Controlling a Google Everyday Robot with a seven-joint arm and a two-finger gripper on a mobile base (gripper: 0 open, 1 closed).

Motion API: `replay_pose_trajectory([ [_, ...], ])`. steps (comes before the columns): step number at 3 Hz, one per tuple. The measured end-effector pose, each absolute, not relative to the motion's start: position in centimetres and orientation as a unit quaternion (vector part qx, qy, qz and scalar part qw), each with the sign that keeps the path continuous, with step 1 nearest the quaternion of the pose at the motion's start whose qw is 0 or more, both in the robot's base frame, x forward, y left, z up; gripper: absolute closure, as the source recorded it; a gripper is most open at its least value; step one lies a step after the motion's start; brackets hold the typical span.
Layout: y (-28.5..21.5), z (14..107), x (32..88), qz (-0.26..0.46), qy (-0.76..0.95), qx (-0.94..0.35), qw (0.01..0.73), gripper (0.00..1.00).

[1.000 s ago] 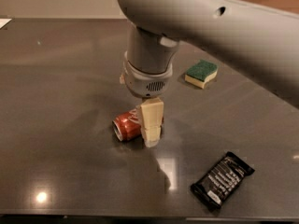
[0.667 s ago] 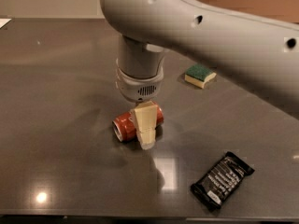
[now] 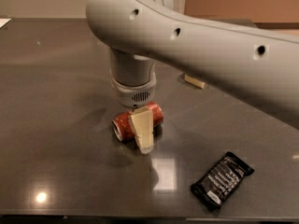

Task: Place coke can upright

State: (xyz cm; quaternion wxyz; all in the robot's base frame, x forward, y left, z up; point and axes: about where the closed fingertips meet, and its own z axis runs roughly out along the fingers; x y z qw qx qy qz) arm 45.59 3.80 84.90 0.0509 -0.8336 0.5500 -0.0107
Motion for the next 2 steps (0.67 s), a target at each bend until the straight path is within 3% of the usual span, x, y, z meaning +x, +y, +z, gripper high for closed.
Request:
replay_pose_trajectory([
  [1,3.83,84.42,45.33,-0.018,0.546,-0.836,0.04,0.16],
  [2,3.69,84.17,45.09,-0.022,0.543,-0.839,0.032,0.4],
])
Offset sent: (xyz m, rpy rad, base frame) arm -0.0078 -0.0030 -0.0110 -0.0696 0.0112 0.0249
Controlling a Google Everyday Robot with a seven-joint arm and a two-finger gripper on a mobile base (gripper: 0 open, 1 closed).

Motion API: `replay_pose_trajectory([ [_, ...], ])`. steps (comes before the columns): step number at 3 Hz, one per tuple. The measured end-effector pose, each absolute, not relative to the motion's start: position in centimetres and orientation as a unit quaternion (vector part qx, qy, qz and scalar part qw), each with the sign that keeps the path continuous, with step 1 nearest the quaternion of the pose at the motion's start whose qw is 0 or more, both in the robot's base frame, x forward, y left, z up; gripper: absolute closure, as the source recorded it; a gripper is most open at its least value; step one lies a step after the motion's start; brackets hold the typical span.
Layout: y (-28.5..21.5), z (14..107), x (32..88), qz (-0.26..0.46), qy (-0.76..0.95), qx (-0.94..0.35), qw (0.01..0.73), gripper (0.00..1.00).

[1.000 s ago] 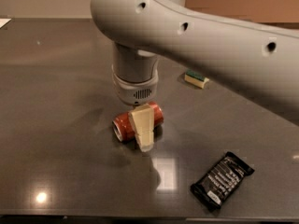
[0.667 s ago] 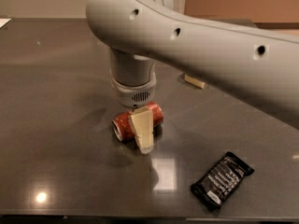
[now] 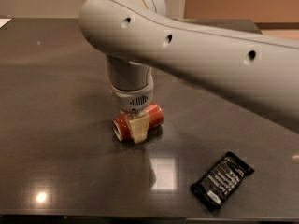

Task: Place coke can upright

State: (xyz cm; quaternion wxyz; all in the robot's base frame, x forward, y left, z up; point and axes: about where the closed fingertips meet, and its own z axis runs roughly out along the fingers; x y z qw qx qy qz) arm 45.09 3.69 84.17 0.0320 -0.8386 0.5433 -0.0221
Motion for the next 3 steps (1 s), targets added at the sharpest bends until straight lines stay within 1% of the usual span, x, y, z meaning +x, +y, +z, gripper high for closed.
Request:
replay_pose_trajectory([
  [1,3.5,84.5,45.0,-0.02,0.543,-0.839,0.032,0.62],
  [2,3.4,85.9,45.6,0.003,0.551,-0.833,0.049,0.87],
  [3,3.2,89.0,46.2,0.034,0.564,-0.82,0.09,1.0],
])
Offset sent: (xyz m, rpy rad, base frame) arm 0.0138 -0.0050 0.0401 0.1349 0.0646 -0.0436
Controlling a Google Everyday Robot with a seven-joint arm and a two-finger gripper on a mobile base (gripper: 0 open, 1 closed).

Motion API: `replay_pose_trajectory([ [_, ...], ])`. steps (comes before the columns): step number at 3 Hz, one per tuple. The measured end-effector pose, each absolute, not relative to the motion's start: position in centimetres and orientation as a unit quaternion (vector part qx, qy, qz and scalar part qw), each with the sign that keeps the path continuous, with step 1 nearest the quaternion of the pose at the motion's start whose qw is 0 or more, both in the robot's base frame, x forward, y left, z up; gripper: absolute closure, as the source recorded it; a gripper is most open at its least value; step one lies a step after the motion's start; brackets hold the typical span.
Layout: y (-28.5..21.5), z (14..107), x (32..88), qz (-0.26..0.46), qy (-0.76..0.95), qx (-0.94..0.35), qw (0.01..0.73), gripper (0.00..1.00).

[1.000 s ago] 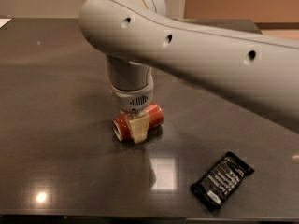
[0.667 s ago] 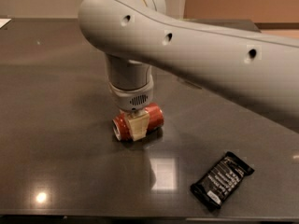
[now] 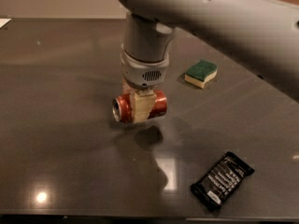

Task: Place coke can upright

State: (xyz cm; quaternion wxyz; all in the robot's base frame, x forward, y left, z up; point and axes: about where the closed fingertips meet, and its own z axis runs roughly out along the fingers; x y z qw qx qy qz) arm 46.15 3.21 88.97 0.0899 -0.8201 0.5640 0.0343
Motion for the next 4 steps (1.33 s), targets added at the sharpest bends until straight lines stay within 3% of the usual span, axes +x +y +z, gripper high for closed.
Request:
replay_pose_trajectory([
  [4,3.4,94.7,46.6,0.292,0.615,-0.67,0.296,1.0],
])
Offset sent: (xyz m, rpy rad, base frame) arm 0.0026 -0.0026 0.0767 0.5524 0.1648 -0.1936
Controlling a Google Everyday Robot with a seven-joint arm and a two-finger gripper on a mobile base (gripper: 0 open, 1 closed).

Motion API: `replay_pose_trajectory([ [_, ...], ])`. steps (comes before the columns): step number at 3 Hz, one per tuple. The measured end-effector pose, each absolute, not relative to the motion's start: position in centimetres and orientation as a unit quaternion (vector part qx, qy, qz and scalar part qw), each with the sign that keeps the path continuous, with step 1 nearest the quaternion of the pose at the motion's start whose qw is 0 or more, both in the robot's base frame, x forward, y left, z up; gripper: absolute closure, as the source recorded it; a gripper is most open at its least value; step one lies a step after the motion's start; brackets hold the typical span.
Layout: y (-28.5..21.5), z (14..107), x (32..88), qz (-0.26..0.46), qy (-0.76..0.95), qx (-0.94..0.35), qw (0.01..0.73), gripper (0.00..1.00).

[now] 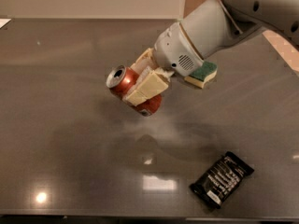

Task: Place coke can upright

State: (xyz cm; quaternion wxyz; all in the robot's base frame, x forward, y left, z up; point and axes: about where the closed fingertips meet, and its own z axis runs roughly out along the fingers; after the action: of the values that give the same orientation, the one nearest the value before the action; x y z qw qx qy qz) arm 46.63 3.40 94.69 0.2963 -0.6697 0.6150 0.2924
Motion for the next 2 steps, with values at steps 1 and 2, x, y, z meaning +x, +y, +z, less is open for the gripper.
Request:
replay_pose_trajectory([
  [1,3.32,94.62,47.03,0.342,0.609,-0.632,0.336,1.0],
  [2,2.96,94.0,47.44,0.378,0.6,-0.6,0.372,1.0],
])
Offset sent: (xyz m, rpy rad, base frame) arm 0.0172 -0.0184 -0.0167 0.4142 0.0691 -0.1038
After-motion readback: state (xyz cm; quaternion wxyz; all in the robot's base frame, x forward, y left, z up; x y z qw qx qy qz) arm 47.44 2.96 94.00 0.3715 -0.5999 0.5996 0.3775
